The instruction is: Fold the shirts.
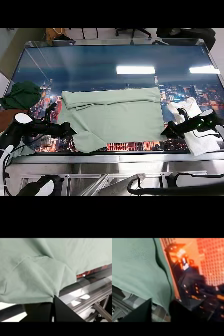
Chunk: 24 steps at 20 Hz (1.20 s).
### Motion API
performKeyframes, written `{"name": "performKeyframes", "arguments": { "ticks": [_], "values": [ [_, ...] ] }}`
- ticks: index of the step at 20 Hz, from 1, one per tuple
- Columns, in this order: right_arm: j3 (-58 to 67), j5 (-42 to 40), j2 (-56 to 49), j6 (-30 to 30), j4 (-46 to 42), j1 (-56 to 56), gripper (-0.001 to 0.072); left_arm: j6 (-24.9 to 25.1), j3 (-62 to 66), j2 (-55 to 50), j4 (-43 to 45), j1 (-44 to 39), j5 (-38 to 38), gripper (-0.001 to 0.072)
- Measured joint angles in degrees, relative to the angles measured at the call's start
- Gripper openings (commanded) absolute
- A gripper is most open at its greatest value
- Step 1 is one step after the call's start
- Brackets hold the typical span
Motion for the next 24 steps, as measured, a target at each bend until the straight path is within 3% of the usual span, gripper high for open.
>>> {"name": "performKeyframes", "arguments": {
  "ticks": [4,10,13,18,24],
  "values": [
    [-0.76,0.42,2.71,-1.11,2.03,1.62,0.0024,-1.7,0.28,7.76,1.75,4.09,-5.53,0.0015],
    [-0.94,5.01,15.65,10.01,-8.28,0.83,0.0023,-6.97,0.33,21.22,12.31,9.9,-14.69,0.0015],
    [-0.22,5.05,18.67,10.88,-9.03,0.72,0.0022,-7.56,0.48,22.23,13.57,11.1,-14.86,0.0015],
    [7.96,-2.23,14.97,1.97,4.79,1.97,0.0023,-5.25,7.63,12.17,9.62,11.61,-8.79,0.0016],
    [18.29,-12.96,-0.37,-8.7,15.21,8.94,0.0024,-2.8,20.24,-7.76,7.89,6.49,0.07,0.0016]
  ]
}}
